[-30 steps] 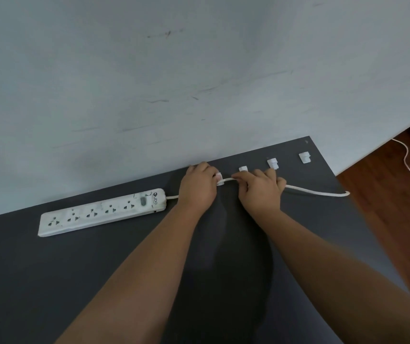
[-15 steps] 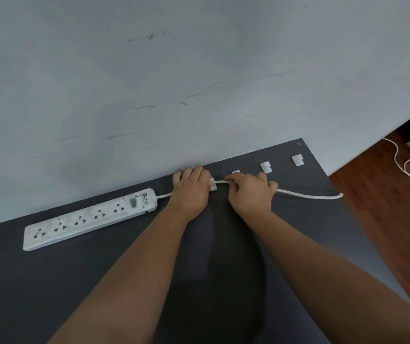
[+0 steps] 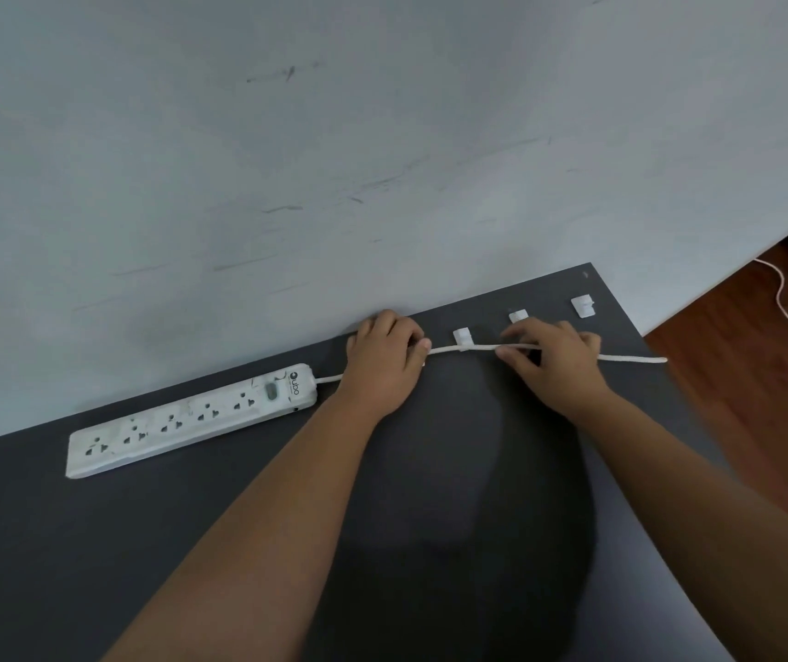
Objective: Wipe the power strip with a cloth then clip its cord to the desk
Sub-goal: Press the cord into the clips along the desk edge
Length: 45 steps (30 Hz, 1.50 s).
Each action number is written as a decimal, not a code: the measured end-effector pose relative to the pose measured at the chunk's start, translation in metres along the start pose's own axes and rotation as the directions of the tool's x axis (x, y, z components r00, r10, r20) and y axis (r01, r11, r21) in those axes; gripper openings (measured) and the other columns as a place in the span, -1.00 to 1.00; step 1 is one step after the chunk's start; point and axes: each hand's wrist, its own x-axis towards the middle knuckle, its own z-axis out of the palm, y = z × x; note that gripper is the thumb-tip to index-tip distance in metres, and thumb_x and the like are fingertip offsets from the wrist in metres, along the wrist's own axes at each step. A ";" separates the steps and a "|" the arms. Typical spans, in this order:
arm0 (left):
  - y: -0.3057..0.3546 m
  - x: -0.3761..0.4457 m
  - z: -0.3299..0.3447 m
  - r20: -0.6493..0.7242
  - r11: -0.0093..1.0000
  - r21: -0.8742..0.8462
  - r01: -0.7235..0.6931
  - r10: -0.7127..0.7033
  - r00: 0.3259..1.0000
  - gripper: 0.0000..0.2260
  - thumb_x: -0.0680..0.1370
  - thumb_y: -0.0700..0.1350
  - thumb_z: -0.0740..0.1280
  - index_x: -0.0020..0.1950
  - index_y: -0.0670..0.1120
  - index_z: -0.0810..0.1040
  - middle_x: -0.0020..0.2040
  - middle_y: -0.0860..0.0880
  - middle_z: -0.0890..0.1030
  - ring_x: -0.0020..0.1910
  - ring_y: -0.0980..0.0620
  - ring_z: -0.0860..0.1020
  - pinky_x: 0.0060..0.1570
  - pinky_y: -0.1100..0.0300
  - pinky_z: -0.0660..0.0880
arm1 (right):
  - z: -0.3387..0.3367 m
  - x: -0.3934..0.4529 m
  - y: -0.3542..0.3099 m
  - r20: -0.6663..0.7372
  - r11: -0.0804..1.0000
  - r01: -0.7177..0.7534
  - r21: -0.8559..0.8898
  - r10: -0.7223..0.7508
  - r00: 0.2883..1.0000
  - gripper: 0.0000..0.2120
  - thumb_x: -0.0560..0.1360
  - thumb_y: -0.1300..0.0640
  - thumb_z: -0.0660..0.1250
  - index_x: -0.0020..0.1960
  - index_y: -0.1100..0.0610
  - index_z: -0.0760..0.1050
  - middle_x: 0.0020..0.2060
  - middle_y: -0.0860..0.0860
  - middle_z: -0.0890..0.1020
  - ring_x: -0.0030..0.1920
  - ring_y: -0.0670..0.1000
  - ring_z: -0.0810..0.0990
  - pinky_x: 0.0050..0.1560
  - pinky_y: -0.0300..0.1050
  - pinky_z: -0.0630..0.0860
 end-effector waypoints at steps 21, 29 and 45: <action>0.042 0.031 0.020 0.055 0.980 -0.195 0.047 -0.037 0.998 -0.90 0.51 -0.03 0.34 -0.03 0.00 0.62 -0.02 0.05 0.53 -0.02 0.04 0.51 0.04 0.04 0.52 | 0.030 0.000 0.002 -0.256 1.000 -0.025 -0.009 0.022 0.966 -0.95 0.46 -0.02 0.36 -0.14 -0.09 0.59 -0.36 -0.10 0.56 -0.21 -0.02 0.49 -0.03 -0.06 0.11; 0.055 0.030 0.022 0.110 0.999 -0.012 0.051 -0.050 0.993 -0.87 0.58 -0.07 0.23 0.10 0.02 0.49 0.13 -0.02 0.46 0.12 -0.06 0.47 0.09 -0.04 0.43 | 0.034 -0.006 0.002 -0.369 0.995 0.024 -0.096 -0.058 0.928 -0.94 0.45 0.00 0.35 -0.17 -0.06 0.58 -0.41 -0.09 0.54 -0.28 0.00 0.49 -0.07 -0.08 0.14; 0.048 0.054 -0.004 0.329 0.941 0.144 -0.307 0.247 0.911 -0.80 0.60 -0.13 0.20 0.16 -0.07 0.54 0.10 -0.08 0.54 0.06 -0.09 0.52 0.02 0.03 0.47 | 0.034 -0.006 0.002 -0.341 0.997 0.028 -0.071 -0.050 0.939 -0.94 0.45 0.00 0.34 -0.19 -0.06 0.57 -0.42 -0.10 0.53 -0.29 -0.01 0.46 -0.10 -0.08 0.13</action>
